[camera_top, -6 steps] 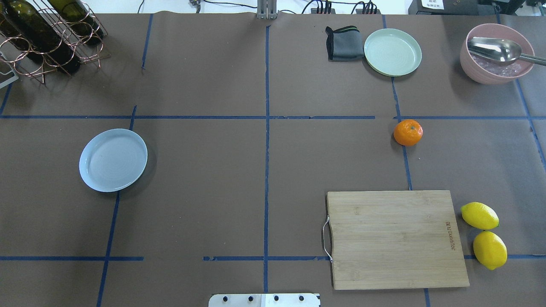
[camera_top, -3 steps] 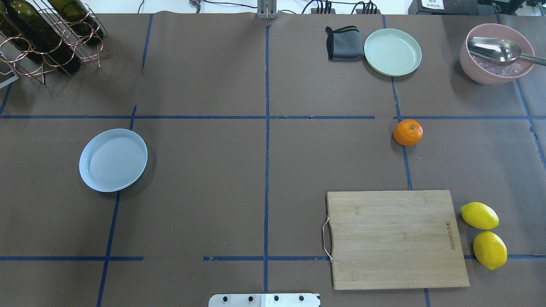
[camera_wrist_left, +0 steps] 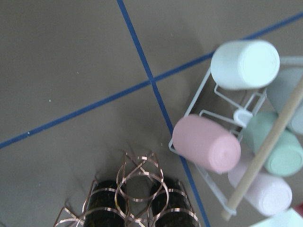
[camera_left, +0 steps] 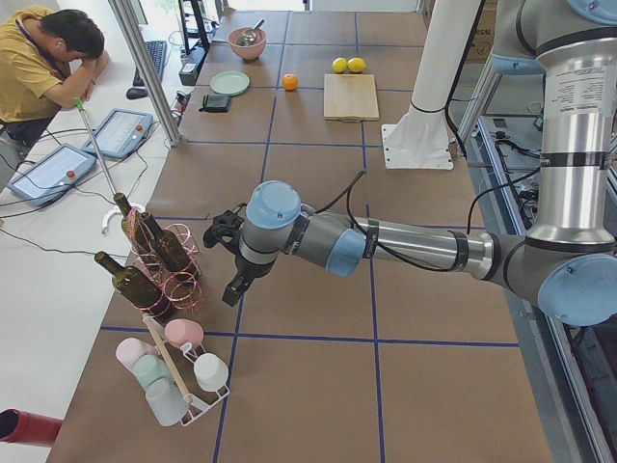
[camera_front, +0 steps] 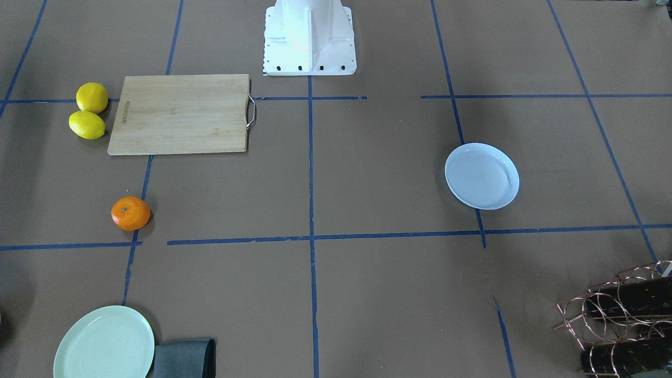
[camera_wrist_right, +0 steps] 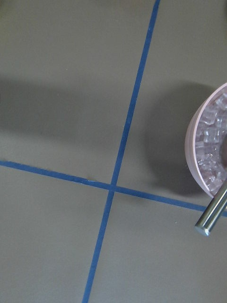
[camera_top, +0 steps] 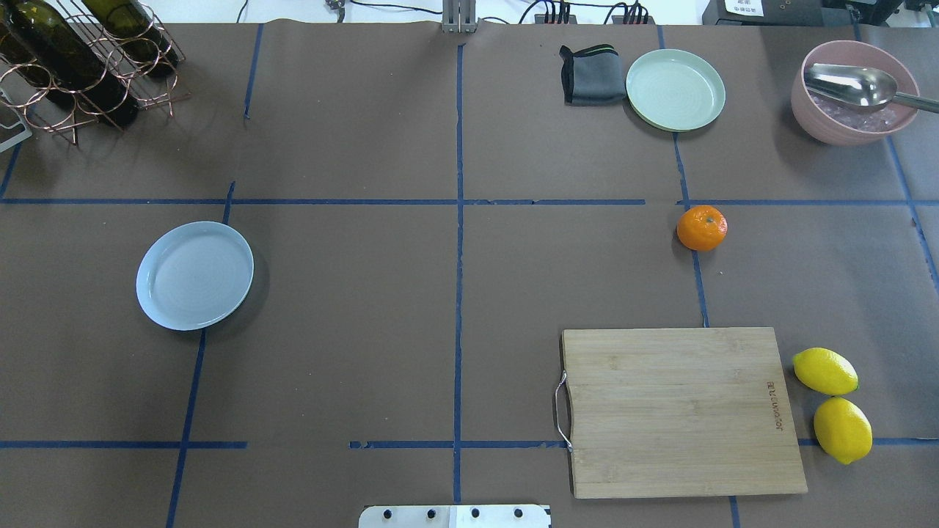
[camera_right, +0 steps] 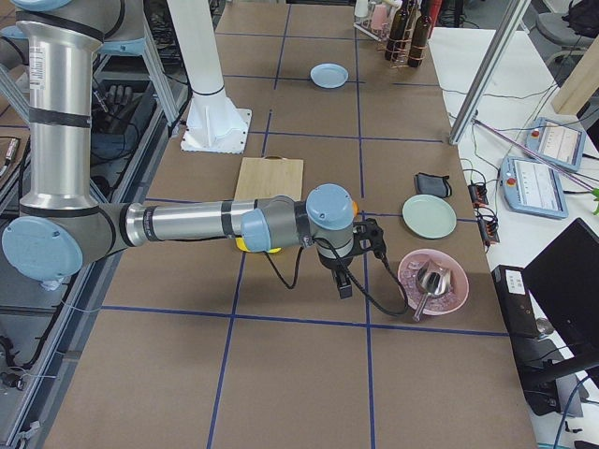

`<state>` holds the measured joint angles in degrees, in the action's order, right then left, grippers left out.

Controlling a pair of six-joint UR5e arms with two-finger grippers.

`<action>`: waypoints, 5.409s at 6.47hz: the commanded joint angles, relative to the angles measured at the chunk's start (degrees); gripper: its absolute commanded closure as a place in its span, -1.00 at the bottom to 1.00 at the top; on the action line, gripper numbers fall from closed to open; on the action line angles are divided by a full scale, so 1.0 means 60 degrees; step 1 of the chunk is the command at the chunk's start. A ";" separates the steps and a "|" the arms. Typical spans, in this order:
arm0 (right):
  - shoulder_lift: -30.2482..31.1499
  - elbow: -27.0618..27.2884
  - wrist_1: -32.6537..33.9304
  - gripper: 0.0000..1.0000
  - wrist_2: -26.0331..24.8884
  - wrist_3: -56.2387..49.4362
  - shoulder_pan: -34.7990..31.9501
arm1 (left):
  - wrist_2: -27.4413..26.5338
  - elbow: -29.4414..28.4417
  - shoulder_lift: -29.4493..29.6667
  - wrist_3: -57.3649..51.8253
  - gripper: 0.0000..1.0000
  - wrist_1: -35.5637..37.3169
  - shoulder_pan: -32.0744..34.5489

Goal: Pick orange to plate

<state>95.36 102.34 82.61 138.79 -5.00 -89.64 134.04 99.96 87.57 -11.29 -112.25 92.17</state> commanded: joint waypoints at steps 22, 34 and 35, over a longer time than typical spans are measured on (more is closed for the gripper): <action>0.0864 0.0009 -0.2079 -1.00 0.0878 0.1097 0.0159 | -0.5874 -0.0194 0.1468 1.2603 1.00 -0.4938 -0.8667; 0.0864 0.0284 -0.2427 -1.00 0.0966 0.1170 0.0174 | -0.6252 -0.0730 0.5233 1.2837 -1.00 -0.1479 -0.9877; 0.0777 0.0316 -0.2633 -1.00 0.0893 0.1228 0.0406 | -0.5182 0.0452 0.3978 1.1185 -1.00 -0.1449 -0.8810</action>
<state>100.41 103.71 68.16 144.43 2.07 -88.17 96.66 96.40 117.82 64.83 -121.37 33.49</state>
